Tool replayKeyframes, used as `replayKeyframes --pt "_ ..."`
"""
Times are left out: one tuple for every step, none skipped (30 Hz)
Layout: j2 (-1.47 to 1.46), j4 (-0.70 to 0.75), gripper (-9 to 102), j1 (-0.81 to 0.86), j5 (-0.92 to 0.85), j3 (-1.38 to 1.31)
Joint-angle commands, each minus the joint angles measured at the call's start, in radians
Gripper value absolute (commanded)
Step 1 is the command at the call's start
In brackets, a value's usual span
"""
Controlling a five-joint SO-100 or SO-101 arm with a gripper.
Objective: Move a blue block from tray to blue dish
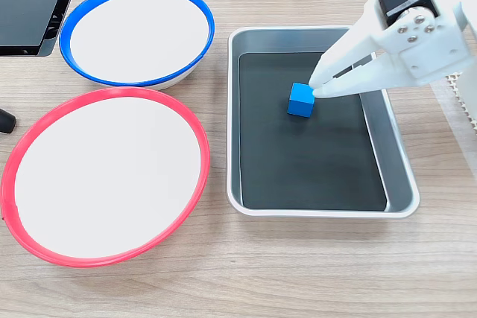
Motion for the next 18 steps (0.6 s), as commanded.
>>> replayKeyframes --pt "0.025 0.000 0 0.017 0.000 0.002" --pt "0.025 0.000 0 0.021 -0.052 0.002" --pt "0.023 0.005 0 0.034 -0.143 -0.002" --pt "0.020 0.003 0 0.051 -0.255 -0.005" --pt "0.009 -0.002 0 0.086 -0.420 -0.020" --pt "0.000 -0.012 0 0.114 -0.508 -0.035" --pt "-0.017 -0.029 0 0.138 -0.588 -0.057" --pt "-0.043 -0.041 0 0.164 -0.637 -0.086" --pt "-0.078 -0.052 0 0.193 -0.655 -0.129" --pt "-0.114 -0.058 3 0.209 -0.670 -0.172" --pt "-0.147 -0.060 6 0.212 -0.692 -0.216" --pt "-0.193 -0.060 6 0.212 -0.710 -0.279" --pt "-0.233 -0.055 4 0.209 -0.723 -0.327" --pt "-0.282 -0.040 1 0.198 -0.761 -0.374" --pt "-0.341 -0.021 0 0.189 -0.795 -0.431" --pt "-0.408 0.018 0 0.178 -0.827 -0.488" --pt "-0.480 0.069 0 0.164 -0.877 -0.548" --pt "-0.560 0.115 0 0.152 -0.908 -0.607"
